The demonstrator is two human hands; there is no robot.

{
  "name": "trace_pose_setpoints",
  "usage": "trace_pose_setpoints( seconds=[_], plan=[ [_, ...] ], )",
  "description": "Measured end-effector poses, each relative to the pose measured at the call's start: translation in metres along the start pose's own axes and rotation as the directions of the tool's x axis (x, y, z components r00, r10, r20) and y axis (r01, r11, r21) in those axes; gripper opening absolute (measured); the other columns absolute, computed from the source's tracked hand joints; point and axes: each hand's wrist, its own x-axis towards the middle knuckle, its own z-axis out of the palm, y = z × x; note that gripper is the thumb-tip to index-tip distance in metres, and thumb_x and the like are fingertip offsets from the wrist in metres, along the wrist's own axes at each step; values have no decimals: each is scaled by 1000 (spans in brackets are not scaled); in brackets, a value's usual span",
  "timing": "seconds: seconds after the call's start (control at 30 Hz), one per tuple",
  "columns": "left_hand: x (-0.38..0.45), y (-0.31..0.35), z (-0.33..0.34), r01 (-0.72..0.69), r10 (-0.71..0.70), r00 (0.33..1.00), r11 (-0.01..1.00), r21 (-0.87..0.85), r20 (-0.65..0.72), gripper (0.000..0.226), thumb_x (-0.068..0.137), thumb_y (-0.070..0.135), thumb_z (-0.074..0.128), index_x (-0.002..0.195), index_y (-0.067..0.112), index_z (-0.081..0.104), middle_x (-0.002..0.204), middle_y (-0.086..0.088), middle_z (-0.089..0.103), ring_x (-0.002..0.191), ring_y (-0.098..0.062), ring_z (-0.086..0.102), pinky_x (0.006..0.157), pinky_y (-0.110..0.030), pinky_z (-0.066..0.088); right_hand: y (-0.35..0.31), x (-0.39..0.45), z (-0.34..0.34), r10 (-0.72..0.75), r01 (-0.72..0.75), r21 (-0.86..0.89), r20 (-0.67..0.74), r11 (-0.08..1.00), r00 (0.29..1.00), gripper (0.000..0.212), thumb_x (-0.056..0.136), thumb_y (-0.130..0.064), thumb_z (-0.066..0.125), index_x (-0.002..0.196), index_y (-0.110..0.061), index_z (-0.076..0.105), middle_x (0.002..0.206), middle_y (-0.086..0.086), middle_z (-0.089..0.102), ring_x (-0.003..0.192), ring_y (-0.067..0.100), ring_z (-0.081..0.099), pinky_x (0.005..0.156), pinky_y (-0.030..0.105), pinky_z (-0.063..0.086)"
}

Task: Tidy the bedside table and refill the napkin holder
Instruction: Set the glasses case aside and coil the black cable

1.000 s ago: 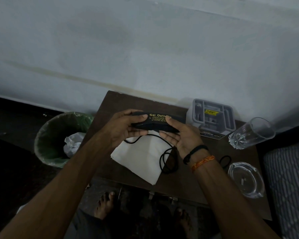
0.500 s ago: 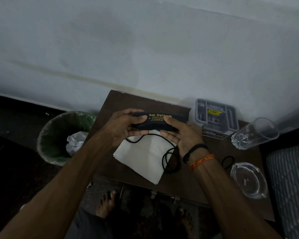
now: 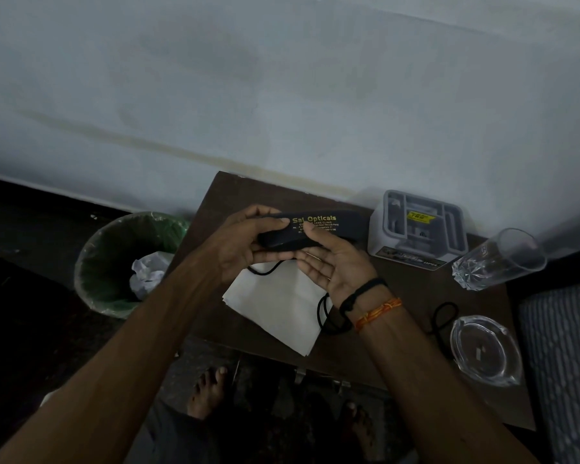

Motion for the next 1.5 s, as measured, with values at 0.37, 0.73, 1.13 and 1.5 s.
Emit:
trace_pose_setpoints(
  seconds=[0.37, 0.73, 1.13, 1.5],
  plan=[
    [1, -1, -4, 15, -14, 1000, 1000, 10, -25, 23, 85, 7, 73, 106, 7, 63, 108, -18, 68, 98, -33, 72, 74, -45, 62, 2, 3, 4, -47, 47, 1, -11, 999, 999, 38, 74, -21, 84, 104, -3, 69, 95, 17, 76, 85, 23, 75, 77, 31, 61],
    [2, 3, -10, -62, 62, 998, 997, 52, -13, 39, 87, 9, 70, 124, 5, 57, 114, -13, 68, 95, -28, 70, 77, -41, 62, 2, 9, 6, -38, 32, 52, 125, 998, 991, 43, 81, -27, 78, 114, -2, 65, 104, 18, 74, 96, 27, 73, 84, 40, 60],
    [21, 7, -51, -140, 204, 862, 976, 170, -463, 43, 88, 10, 71, 119, 12, 42, 126, -15, 55, 103, -27, 64, 68, -30, 60, -7, 23, -12, -183, 169, -172, -73, 970, 980, 22, 86, -22, 74, 100, -8, 66, 102, 16, 73, 85, 21, 73, 68, 27, 61],
    [40, 4, -60, -69, 215, 779, 963, 261, -590, 48, 90, 3, 68, 133, -1, 47, 131, -21, 56, 111, -32, 63, 83, -36, 59, -6, 25, -42, -390, 330, -434, -56, 839, 919, 11, 85, -15, 73, 91, -6, 73, 84, 11, 75, 79, 23, 74, 64, 28, 57]
  ],
)
